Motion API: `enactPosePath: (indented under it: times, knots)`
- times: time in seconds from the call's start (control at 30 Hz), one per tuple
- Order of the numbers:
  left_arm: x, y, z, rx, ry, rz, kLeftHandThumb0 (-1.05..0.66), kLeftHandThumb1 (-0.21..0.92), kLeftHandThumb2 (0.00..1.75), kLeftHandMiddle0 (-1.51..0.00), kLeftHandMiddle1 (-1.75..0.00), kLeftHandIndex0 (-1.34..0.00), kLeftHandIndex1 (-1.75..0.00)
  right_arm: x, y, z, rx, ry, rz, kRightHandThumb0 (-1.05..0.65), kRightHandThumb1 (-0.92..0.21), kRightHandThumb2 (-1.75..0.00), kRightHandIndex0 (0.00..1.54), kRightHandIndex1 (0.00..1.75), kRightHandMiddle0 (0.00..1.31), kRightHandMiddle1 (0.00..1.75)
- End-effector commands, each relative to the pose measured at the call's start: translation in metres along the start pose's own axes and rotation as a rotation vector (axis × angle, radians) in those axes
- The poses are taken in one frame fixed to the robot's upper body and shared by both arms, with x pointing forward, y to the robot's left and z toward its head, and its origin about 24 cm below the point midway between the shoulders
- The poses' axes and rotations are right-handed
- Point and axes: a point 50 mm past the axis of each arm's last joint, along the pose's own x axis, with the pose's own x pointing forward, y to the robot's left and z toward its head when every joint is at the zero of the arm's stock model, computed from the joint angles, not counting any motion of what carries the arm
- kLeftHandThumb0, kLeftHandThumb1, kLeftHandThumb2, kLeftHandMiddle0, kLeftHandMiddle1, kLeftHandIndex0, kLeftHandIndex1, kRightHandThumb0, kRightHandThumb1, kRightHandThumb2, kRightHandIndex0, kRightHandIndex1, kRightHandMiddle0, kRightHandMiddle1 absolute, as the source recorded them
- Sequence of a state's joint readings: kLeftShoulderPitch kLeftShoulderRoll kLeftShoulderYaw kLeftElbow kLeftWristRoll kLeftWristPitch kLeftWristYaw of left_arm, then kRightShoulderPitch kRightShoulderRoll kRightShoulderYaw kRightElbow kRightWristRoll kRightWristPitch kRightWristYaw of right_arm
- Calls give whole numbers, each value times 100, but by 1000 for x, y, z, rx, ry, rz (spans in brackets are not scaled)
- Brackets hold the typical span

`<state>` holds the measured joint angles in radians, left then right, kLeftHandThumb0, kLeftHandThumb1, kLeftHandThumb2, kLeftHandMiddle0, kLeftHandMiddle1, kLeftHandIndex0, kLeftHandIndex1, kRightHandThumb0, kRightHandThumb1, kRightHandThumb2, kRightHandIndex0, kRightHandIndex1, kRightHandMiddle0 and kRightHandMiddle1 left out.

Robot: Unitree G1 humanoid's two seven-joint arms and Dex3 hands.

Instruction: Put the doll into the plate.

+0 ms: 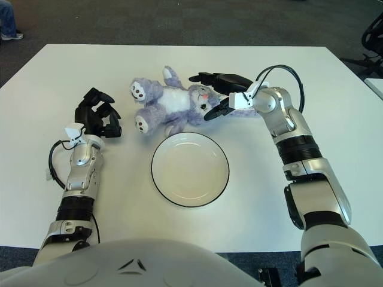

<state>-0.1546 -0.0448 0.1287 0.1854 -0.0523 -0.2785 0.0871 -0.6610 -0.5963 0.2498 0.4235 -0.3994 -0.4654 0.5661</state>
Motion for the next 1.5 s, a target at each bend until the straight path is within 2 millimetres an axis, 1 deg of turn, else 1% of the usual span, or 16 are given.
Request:
enactPosePath:
  times: [0.0,0.2,0.5,0.8,1.03,1.23,1.47]
  knots:
    - [-11,4,-14,2,59,14,-1,-11,173,-94,-175,-80,-153,3,-6,3,-12,-25,-17,-88,-86,-19,13,19,0,24]
    - [-11,3,-14,-1,62,16,-1,-10,170,-93,-175,-81,-150,4,-5,1,-6,-9,-14,-88,-85,-20,14,15,0,22]
    - [-12,1,-14,0,63,22,-1,-9,170,-92,-175,-80,-151,7,-2,0,1,5,-5,-90,-86,-21,12,12,0,22]
    - [-13,0,-14,-4,57,16,-2,-9,169,-92,-175,-80,-150,11,0,0,1,22,0,-85,-83,-23,10,8,0,23]
    - [-14,0,-14,-2,59,19,-1,-9,170,-93,-175,-80,-151,20,6,-3,7,48,-2,-85,-82,-25,9,5,0,22]
    - [-14,-1,-14,-2,58,22,-2,-9,170,-93,-175,-81,-150,27,11,-7,13,58,-15,-87,-83,-26,12,6,0,22]
    - [-15,0,-14,-3,56,25,-1,-10,171,-93,-175,-81,-151,39,19,-12,24,86,-30,-86,-81,-27,12,5,0,24]
